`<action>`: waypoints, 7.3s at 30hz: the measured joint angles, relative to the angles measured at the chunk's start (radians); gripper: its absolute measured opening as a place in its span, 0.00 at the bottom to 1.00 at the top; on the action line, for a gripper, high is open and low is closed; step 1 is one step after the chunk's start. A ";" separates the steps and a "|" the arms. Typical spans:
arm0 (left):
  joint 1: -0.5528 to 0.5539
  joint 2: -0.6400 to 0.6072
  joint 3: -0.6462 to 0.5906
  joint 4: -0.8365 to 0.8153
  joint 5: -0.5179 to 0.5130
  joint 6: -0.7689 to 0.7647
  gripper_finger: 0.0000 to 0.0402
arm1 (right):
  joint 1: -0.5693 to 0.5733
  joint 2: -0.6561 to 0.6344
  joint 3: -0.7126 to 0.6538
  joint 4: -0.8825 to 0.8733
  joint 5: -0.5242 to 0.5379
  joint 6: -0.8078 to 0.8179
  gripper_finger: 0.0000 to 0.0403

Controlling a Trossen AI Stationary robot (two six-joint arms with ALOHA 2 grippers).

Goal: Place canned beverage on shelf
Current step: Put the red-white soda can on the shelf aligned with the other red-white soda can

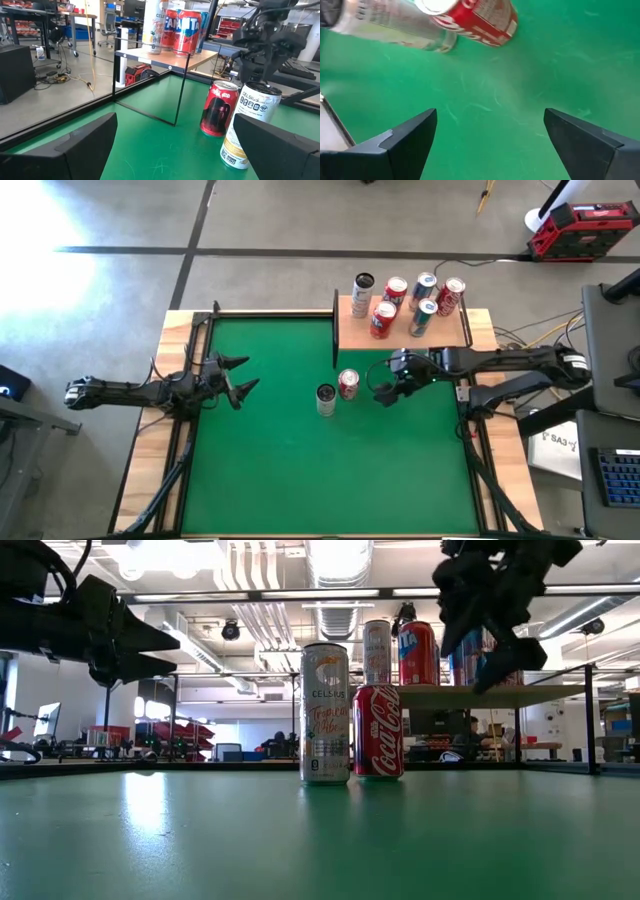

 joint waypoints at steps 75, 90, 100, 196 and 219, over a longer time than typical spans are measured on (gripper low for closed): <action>0.000 0.020 0.000 0.000 0.000 0.000 0.96 | 0.043 0.681 0.670 -0.316 0.358 0.374 0.99; 0.000 0.021 0.000 -0.001 0.000 0.000 0.96 | 0.031 0.684 0.670 -0.307 0.364 0.448 0.84; 0.000 0.021 0.000 0.000 0.000 0.000 0.96 | 0.031 0.668 0.671 -0.377 0.327 0.508 0.72; 0.000 0.027 0.000 -0.001 0.000 0.000 0.96 | -0.519 -0.098 0.540 -0.852 0.564 0.346 0.74; 0.000 0.027 0.000 -0.001 0.000 0.000 0.96 | -0.776 -0.032 0.539 -0.775 0.373 0.120 0.74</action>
